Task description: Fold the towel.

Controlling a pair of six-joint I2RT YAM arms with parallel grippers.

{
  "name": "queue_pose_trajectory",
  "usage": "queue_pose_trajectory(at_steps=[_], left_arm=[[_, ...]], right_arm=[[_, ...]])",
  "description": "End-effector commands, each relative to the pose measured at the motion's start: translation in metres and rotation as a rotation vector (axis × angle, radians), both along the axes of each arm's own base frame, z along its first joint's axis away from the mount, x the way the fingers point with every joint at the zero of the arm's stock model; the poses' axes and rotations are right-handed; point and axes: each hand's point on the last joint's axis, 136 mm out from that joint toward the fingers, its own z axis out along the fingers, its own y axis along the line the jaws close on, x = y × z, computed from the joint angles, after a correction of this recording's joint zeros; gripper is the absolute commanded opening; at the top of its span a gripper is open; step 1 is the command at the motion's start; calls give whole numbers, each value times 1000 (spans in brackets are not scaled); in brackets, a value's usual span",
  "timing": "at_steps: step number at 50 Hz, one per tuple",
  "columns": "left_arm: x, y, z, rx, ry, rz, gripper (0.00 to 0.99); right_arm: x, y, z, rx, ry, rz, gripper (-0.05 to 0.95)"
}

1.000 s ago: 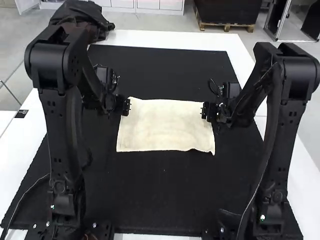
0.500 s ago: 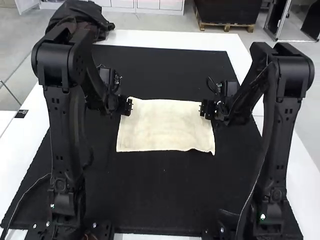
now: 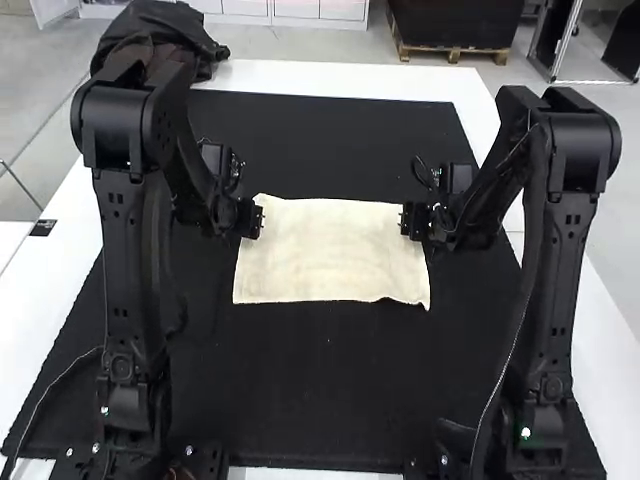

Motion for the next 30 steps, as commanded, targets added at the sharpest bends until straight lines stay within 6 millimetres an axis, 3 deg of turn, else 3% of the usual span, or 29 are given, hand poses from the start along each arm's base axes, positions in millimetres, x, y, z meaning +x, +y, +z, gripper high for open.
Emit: queue_pose_trajectory(at_steps=[1,3,6,10,15,30], left_arm=[[3,-3,-3,-4,1,-18,739],[3,-3,-4,-4,4,-18,625],[2,-5,-6,-7,7,-23,500],[0,-6,-9,-8,17,-25,248],[-1,-7,-10,-12,12,-32,23],[-7,-11,-14,-27,10,-47,23]], right_arm=[[-9,18,-11,5,26,91,631],[-13,25,-12,29,34,124,438],[-16,30,-13,54,42,149,259],[-18,34,-16,54,49,160,256],[-20,39,-18,42,50,180,256],[-17,34,-20,-15,34,167,320]])
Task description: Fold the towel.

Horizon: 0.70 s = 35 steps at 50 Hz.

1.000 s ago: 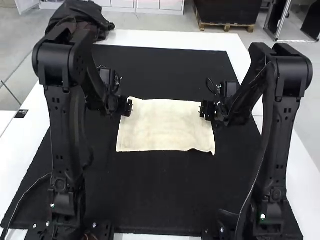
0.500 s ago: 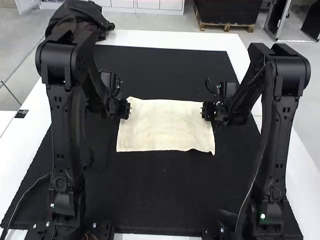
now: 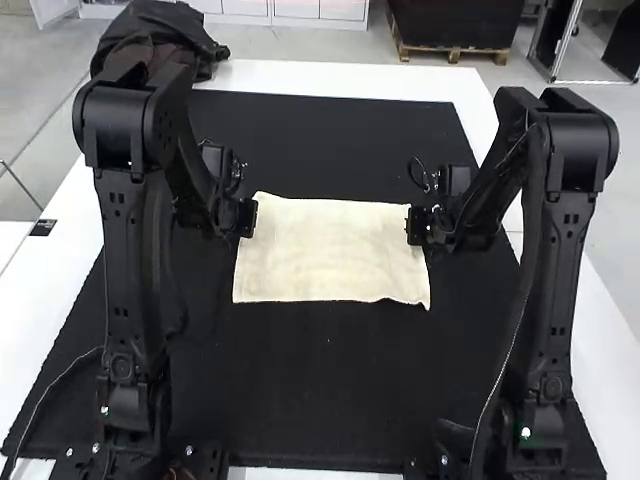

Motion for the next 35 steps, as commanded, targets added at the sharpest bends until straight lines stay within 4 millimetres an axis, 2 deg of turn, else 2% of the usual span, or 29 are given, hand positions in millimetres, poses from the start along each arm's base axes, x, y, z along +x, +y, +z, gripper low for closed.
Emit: queue_pose_trajectory(at_steps=[1,5,6,7,8,11,17,22,35], left_arm=[[-7,-3,-14,-4,27,-14,23],[-7,-3,-14,-7,26,-13,23],[-7,-3,-14,-7,26,-13,23],[-7,-3,-14,-9,26,-16,23],[-6,-4,-13,-10,24,-19,23],[-7,-4,-13,-11,25,-18,23],[-6,-6,-13,-17,22,-25,23],[-6,-7,-11,-19,14,-27,23],[3,-6,11,-40,-44,-14,23]], right_arm=[[-11,18,-15,-10,30,57,320],[-9,16,-14,-8,18,49,321],[-9,16,-14,6,23,38,246],[-8,16,-13,16,24,33,125],[-8,15,-15,13,27,33,66],[-8,16,-18,15,32,39,-20],[-15,17,-25,1,46,51,-20],[-13,16,-21,5,30,44,-21],[-1,0,9,22,-38,-4,-21]])
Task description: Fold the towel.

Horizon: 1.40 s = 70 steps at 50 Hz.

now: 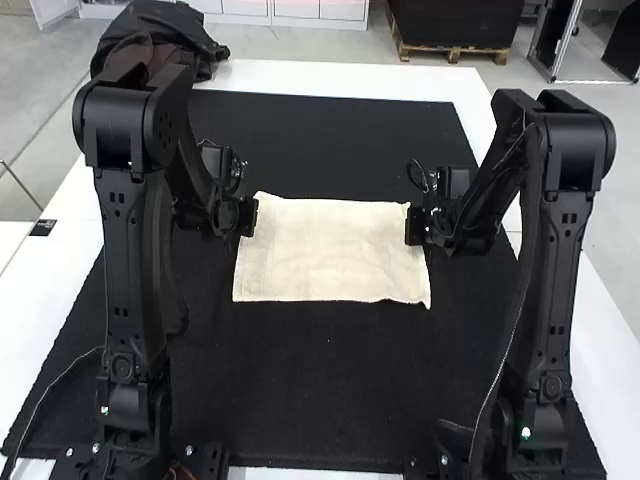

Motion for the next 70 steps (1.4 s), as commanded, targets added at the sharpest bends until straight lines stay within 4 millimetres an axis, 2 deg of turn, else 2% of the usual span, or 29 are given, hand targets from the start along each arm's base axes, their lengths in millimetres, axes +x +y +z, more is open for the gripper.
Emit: queue_pose_trajectory(at_steps=[1,14,20,31,42,56,70], left_arm=[[1,-3,8,-24,-19,-5,23],[-5,-4,32,-43,-58,-15,21],[-6,-4,39,-51,-62,-9,23],[-13,-4,50,-66,-61,1,23],[-28,-3,61,-66,-64,1,21],[-49,-5,74,-70,-55,-2,21],[-63,-4,96,-69,-46,-2,23]], right_arm=[[-3,-1,9,21,-6,-3,-21],[-3,-13,46,32,-88,-26,-23],[-4,-16,55,36,-104,-28,-23],[-12,-25,63,44,-109,-38,-23],[-24,-30,78,57,-112,-36,-23],[-46,-24,89,75,-75,7,-23],[-68,-17,96,85,-26,52,-23]])
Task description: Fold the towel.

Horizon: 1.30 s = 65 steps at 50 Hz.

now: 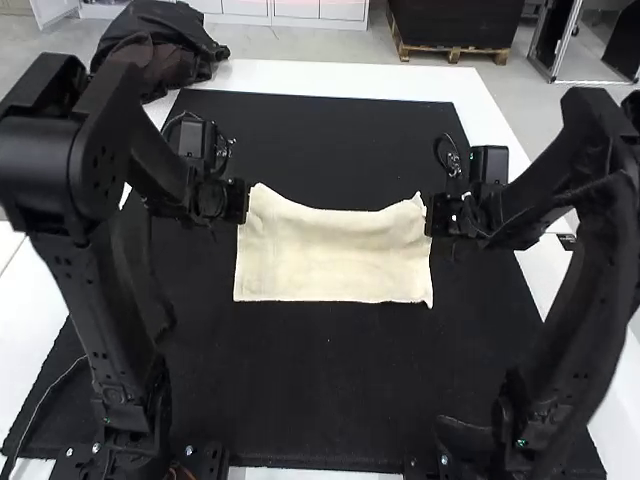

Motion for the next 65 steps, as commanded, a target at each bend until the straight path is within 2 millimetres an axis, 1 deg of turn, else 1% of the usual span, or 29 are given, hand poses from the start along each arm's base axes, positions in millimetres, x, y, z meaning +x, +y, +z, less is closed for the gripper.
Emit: queue_pose_trajectory(at_steps=[1,19,26,32,41,53,65], left_arm=[[-2,0,18,-2,-32,5,23],[-27,3,25,21,32,-2,21],[-38,4,24,41,57,-7,23],[-53,6,13,53,106,-10,21],[-73,11,-3,87,149,-10,23],[-89,14,-19,108,171,-5,23],[-101,19,-36,132,186,6,21]], right_arm=[[-3,-2,17,7,-26,23,-23],[-34,3,18,3,47,68,-23],[-49,5,13,5,86,80,-23],[-59,5,9,2,113,91,-23],[-71,5,-2,-17,163,111,-23],[-84,5,-16,-24,201,115,-23],[-101,3,-38,-36,258,116,-23]])
